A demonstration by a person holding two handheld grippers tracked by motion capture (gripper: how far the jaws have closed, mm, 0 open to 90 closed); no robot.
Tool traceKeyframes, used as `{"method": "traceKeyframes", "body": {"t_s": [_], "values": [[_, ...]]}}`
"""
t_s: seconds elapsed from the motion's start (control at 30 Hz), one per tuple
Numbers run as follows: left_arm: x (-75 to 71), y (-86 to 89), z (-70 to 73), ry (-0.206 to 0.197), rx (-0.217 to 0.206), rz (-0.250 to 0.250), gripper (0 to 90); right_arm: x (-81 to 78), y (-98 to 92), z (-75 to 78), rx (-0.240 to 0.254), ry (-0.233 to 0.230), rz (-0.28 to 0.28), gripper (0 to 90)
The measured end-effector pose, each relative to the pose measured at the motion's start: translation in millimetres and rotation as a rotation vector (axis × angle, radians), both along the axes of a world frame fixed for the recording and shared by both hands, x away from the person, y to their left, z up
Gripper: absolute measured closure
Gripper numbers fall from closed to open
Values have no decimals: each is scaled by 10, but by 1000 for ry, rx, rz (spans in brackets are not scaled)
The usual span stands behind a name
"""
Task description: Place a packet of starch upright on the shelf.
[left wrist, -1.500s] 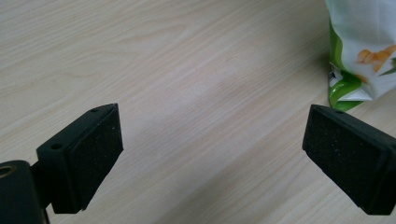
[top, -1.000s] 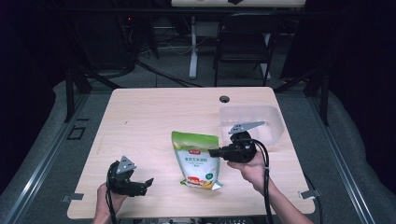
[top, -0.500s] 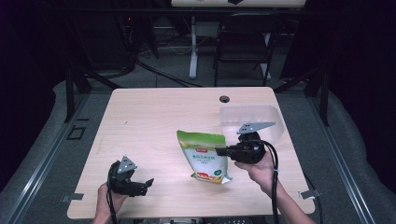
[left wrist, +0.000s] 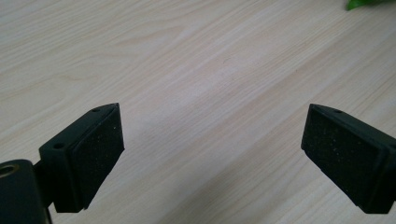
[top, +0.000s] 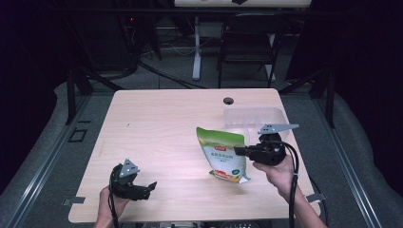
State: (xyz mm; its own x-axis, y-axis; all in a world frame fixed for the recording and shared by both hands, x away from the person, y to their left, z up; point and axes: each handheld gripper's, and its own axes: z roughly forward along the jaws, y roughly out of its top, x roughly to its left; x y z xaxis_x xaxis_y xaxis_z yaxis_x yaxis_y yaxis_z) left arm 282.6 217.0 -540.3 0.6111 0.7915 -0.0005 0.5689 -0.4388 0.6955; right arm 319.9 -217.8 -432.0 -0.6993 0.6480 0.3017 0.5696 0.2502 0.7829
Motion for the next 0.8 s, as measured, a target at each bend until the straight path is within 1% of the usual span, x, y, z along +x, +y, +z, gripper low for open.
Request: {"method": "traceKeyframes", "body": {"t_s": [0.03, 0.07, 0.1, 0.13, 0.17, 0.2, 0.27, 0.3, 0.37, 0.4, 0.43, 0.47, 0.53, 0.57, 0.63, 0.7, 0.73, 0.77, 0.8], "values": [[0, 0, 0, 0, 0, 0, 57, -4, -25, 7, -8, 0, -2, 900], [12, 4, -11, 5, 0, 3, 57, -11, -51, 12, -3, -3, -14, 900], [16, -1, -20, 1, -4, 10, 57, -13, -86, 24, -9, 0, -16, 900], [19, 1, -18, 10, -2, 3, 57, -18, -117, 35, -15, -2, -24, 900], [16, -5, -20, 3, 1, 4, 57, -21, -149, 41, -16, -4, -27, 900], [13, -8, -16, 3, 0, 0, 57, -27, -176, 46, -15, -3, -40, 900], [8, -10, -8, 6, 0, -4, 57, -33, -213, 52, -20, -1, -43, 900], [0, -14, -2, 0, 1, -2, 57, -50, -279, 59, -20, -2, -64, 900], [2, -11, -1, 1, -2, -3, 57, -57, -301, 59, -16, -4, -72, 900], [10, -6, -4, 4, 1, -4, 57, -64, -332, 64, -21, -4, -77, 900], [17, -7, -13, 5, 0, -1, 57, -76, -396, 72, -15, -4, -95, 900], [17, -7, -13, 5, 0, -1, 57, -74, -426, 79, -27, -4, -95, 900], [16, -14, -14, 8, 5, -5, 57, -77, -475, 81, -16, -5, -116, 900], [10, -20, -12, 7, 0, -5, 57, -78, -505, 86, -22, -5, -125, 900], [4, -21, -5, 4, 3, -8, 57, -79, -561, 94, -20, -4, -138, 900], [3, -17, -4, 3, 2, -7, 57, -81, -582, 99, -25, -5, -144, 900], [10, -12, -9, 4, -1, -5, 57, -87, -641, 114, -26, -5, -155, 900], [16, -6, -10, 10, 3, -9, 57, -91, -658, 120, -18, -6, -164, 900], [16, -12, -20, 3, 0, 0, 57, -94, -688, 130, -21, -6, -167, 900]]}}
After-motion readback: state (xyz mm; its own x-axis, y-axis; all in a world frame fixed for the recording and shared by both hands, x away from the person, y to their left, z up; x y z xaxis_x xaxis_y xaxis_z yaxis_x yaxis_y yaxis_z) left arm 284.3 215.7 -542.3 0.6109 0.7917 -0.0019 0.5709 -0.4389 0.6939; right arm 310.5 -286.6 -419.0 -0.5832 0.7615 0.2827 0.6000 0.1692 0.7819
